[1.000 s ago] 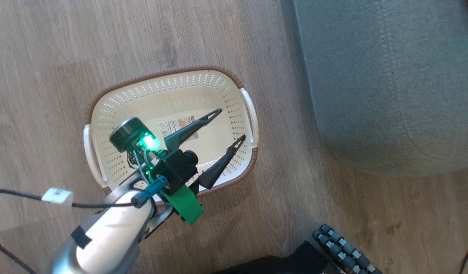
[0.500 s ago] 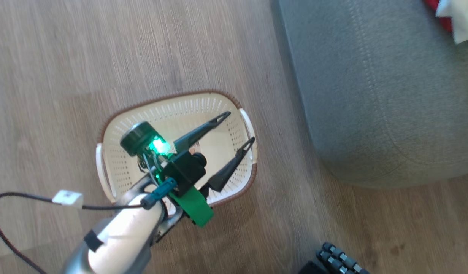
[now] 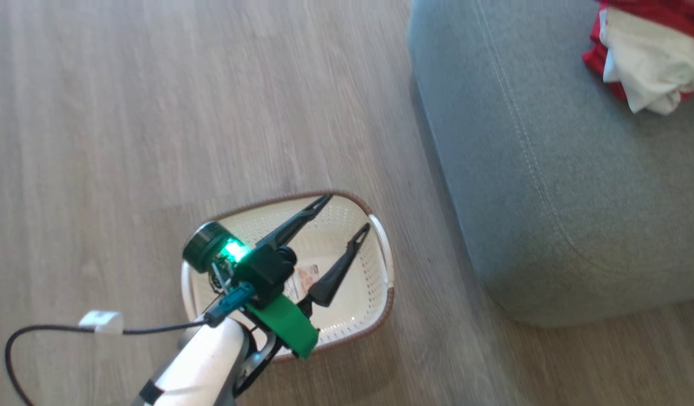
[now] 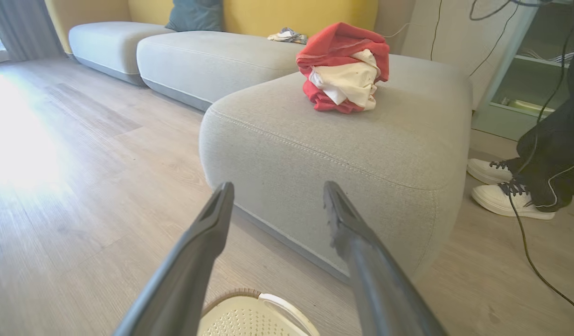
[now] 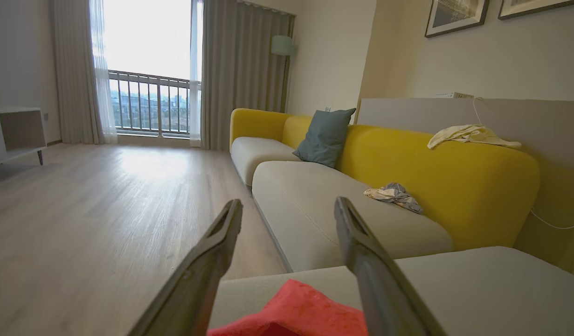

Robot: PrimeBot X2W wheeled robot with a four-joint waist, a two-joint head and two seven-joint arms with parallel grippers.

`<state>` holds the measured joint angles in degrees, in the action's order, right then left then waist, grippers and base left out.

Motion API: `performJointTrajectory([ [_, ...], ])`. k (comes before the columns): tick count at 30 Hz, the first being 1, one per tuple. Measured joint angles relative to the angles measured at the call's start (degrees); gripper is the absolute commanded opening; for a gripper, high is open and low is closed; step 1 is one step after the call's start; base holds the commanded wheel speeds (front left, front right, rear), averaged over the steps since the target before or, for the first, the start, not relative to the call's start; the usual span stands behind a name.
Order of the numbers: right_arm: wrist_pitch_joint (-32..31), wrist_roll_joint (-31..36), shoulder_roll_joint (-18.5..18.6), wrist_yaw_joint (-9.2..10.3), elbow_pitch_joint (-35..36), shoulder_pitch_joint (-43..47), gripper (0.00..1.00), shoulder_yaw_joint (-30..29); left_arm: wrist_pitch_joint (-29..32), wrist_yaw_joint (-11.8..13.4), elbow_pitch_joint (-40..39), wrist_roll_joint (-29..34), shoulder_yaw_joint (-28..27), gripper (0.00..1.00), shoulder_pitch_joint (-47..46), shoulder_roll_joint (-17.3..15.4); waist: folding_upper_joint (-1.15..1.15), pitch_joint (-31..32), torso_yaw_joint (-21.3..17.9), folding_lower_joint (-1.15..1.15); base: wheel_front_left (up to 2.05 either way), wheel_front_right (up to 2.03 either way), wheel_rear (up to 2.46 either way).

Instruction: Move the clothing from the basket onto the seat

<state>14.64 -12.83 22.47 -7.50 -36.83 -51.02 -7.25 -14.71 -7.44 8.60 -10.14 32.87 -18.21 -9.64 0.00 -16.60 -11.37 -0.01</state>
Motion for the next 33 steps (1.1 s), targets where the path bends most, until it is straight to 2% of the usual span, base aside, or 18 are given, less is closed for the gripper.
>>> performJointTrajectory([
  [4, 0.0, -2.8, -1.0, 0.00, 6.7, 6.7, 1.00, 0.2, 0.0, 0.0, 0.7, 0.2, -4.3, 1.00, 1.6, 1.5, 0.00, 3.0, 1.9, 0.00, 0.00, 0.00, 0.00],
  [8, 0.0, -5.8, -3.4, 0.00, 13.0, 14.4, 1.00, 1.8, 0.0, 0.2, 1.7, 0.2, -11.2, 1.00, 4.0, 3.8, 0.00, 5.7, 3.9, 0.00, 0.00, 0.00, 0.00],
  [17, 0.0, -6.8, -7.1, 0.00, 21.5, 28.9, 1.00, 5.8, 0.0, 3.6, 1.4, 1.8, -22.3, 1.00, 8.7, 6.3, 0.00, 11.1, 9.3, 0.00, 0.00, 0.00, 0.00],
  [22, 0.0, -7.8, -10.4, 0.00, 22.4, 35.3, 1.00, 7.5, 0.0, 5.1, 1.0, 2.7, -24.8, 1.00, 11.4, 6.6, 0.00, 13.4, 12.1, 0.00, 0.00, 0.00, 0.00],
  [24, 0.0, -10.3, -12.2, 0.00, 21.9, 37.7, 1.00, 8.1, 0.0, 5.1, 1.0, 2.7, -25.1, 1.00, 12.5, 6.7, 0.00, 14.2, 13.0, 0.00, 0.00, 0.00, 0.00],
  [28, 0.0, -12.0, -12.7, 0.00, 20.0, 41.6, 1.00, 11.9, 0.0, 6.1, 1.1, 2.0, -25.2, 1.00, 14.6, 6.7, 0.00, 15.6, 14.6, 0.00, 0.00, 0.00, 0.00],
  [33, 0.0, -10.9, -14.0, 0.00, 18.7, 43.6, 1.00, 11.3, 0.0, 7.2, 1.6, 1.4, -25.1, 1.00, 16.4, 6.7, 0.00, 16.6, 16.0, 0.00, 0.00, 0.00, 0.00],
])
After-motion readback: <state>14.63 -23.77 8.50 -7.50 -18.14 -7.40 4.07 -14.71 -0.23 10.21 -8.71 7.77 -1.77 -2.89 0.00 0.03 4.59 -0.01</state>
